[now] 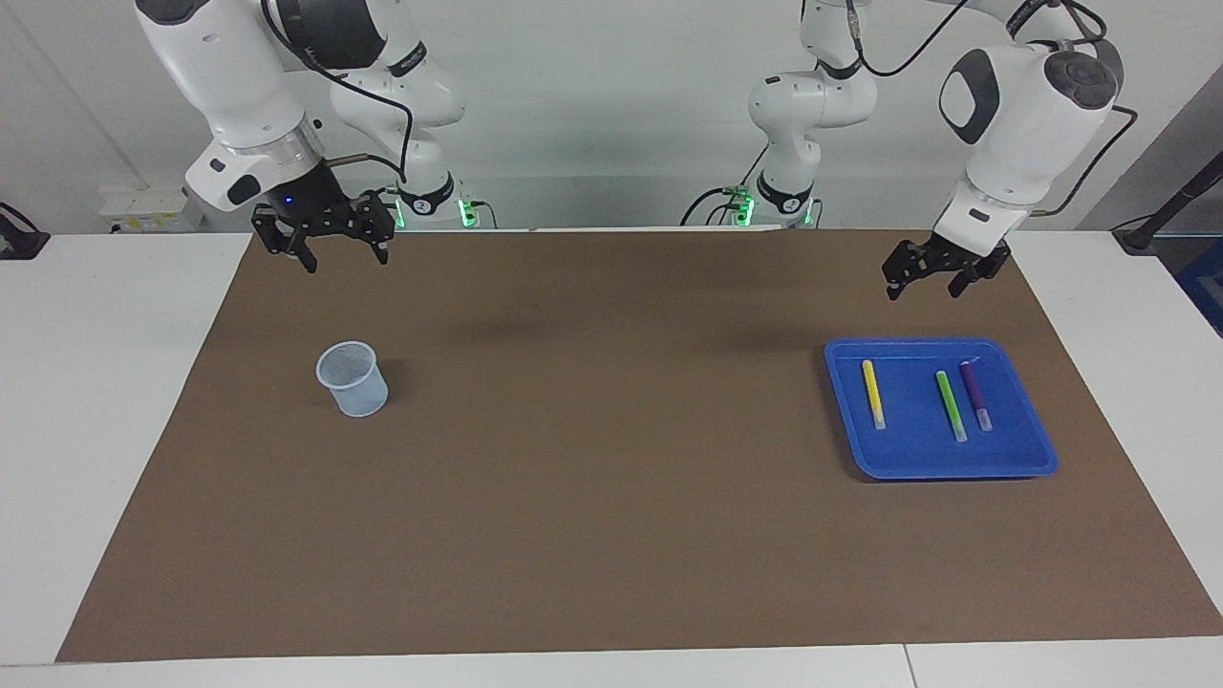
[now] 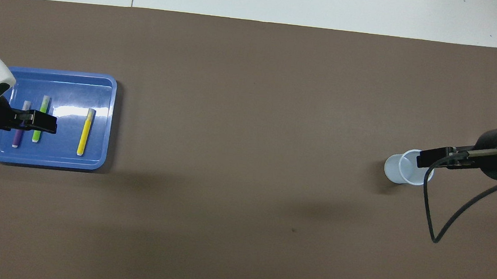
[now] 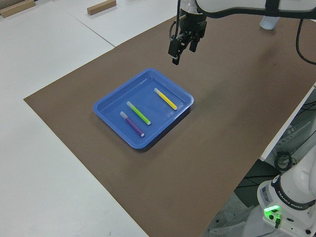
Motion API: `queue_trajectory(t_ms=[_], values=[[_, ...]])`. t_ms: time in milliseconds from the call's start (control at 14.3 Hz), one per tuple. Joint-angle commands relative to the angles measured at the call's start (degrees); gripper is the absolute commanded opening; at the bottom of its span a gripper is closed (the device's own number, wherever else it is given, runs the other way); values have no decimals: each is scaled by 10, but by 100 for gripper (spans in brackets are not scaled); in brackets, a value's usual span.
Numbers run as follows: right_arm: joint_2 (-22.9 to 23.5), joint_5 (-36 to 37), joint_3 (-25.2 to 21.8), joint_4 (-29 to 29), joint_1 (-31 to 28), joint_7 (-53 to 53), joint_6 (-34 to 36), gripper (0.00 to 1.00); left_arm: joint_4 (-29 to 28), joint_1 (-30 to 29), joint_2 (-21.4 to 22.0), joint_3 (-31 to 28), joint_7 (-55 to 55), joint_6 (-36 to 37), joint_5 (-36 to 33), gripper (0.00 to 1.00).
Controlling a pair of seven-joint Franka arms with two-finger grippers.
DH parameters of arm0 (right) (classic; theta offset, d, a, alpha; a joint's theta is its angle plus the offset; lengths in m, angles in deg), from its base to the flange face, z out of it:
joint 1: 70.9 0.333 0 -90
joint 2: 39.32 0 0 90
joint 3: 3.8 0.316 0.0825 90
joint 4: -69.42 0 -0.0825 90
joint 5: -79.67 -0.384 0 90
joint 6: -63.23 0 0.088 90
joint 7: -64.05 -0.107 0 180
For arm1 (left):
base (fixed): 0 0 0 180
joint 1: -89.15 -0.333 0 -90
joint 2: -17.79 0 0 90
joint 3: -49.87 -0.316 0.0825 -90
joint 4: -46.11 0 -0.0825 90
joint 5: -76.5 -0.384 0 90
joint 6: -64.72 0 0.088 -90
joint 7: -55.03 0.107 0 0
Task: Transfer and insert pens with both arms
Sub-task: 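Reach the left gripper over the yellow pen while the right gripper advances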
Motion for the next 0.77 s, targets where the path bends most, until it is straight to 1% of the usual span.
queue_trajectory(t_ms=[0,70,280,560,630,700], values=[[-15,-28,2,-16,-10,4,-8,100,-17,-8,-17,2,19,-42,-7,100],[-15,-43,1,-16,-10,1,-13,100,-17,-8,-27,2,19,-52,-7,100],[-14,-56,1,-20,-6,-1,-36,100,-19,-18,-49,3,20,-73,-7,99],[-17,-115,2,-40,-2,-19,-46,100,-25,-21,-81,3,29,-102,-7,100],[-14,-129,3,-43,4,-24,-60,100,-31,-21,-83,3,29,-117,-7,100],[-13,-143,2,-54,12,-33,-88,100,-40,-21,-85,3,28,-135,-7,100]])
